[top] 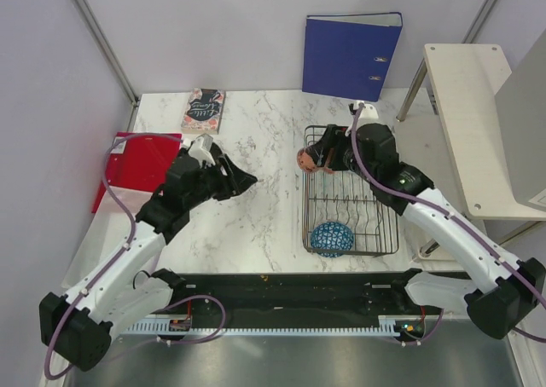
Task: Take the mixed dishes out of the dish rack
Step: Place the cup at the center of the board.
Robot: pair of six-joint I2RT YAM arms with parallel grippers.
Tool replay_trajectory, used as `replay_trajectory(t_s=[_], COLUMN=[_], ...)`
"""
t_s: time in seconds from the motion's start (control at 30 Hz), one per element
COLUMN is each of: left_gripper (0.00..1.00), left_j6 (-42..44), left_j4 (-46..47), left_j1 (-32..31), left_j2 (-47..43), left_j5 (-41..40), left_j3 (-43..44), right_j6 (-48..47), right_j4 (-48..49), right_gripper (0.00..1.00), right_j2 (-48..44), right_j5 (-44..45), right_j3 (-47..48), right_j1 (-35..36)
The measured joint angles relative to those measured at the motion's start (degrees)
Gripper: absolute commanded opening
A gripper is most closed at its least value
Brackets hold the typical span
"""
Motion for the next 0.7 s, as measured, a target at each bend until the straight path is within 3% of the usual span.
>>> replay_trajectory(t_s=[0.17,0.37,0.7], left_gripper=[0.69,0.74,0.7], left_j6=[-5.7,-11.8,-15.8], left_j4=[14.1,29.6,40.4], left_j1=[0.3,1.2,1.3], left_j2=[-7.2,-8.1,-4.5], left_j5=[7.8,16.5,22.0], left_j3=[-5.2,-9.0,-10.6], right_j6=[8.2,20.0,30.0], right_j4=[13.7,29.3,46.5], right_gripper=[0.0,0.0,0.0], right_j2=[-3.3,-2.1,2.7], right_j5=[-11.1,-21.2,-27.5], right_j3=[-6.8,-15.6,-17.3], right_j1=[-0.4,-0.7,0.0])
